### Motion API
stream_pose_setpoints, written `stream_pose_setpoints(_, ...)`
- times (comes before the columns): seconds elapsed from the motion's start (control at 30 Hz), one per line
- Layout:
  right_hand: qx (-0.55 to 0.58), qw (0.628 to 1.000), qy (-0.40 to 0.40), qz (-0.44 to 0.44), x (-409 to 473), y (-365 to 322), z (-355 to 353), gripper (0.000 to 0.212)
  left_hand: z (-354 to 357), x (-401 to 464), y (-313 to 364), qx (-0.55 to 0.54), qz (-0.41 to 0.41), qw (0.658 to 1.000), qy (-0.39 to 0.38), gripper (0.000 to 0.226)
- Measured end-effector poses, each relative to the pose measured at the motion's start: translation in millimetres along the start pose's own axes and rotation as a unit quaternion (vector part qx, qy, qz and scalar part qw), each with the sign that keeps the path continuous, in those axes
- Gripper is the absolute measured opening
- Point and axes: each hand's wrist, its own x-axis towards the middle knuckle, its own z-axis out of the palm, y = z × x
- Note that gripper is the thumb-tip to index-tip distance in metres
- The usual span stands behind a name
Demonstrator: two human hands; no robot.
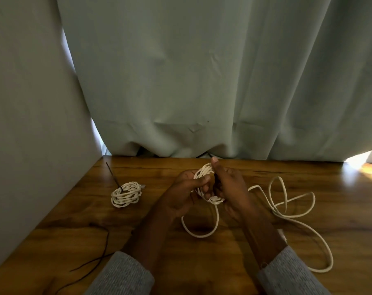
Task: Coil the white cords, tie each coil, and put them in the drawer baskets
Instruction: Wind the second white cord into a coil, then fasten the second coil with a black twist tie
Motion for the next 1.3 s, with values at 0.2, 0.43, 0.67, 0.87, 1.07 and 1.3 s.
stream_pose_setpoints(0.2,-0.007,0.997,0.055,-0.051,-8,4,20,0.058,7,-26,20,0.008,-0.077,0.997,-0.008,0.050)
stream_pose_setpoints(0.43,0.086,0.994,0.052,0.038,-38,-1,76,0.040,9,-59,28,0.076,-0.042,0.948,0.308,0.057)
stream_pose_setpoints(0.67,0.042,0.997,0.061,0.026,-61,12,140,0.050,-18,-98,46,0.094,-0.008,0.903,0.418,0.068)
stream_pose_setpoints(0.87,-0.041,0.990,-0.131,-0.034,-76,20,154,0.058,-60,-159,59,0.092,0.020,0.904,0.418,0.067)
stream_pose_setpoints(1.07,-0.186,0.941,-0.248,-0.138,-75,39,140,0.017,-90,-209,76,0.055,0.063,0.874,0.479,0.058)
stream_pose_setpoints(1.3,-0.502,0.777,-0.327,-0.197,-68,53,129,0.022,-112,-221,72,0.012,0.067,0.851,0.520,0.053)
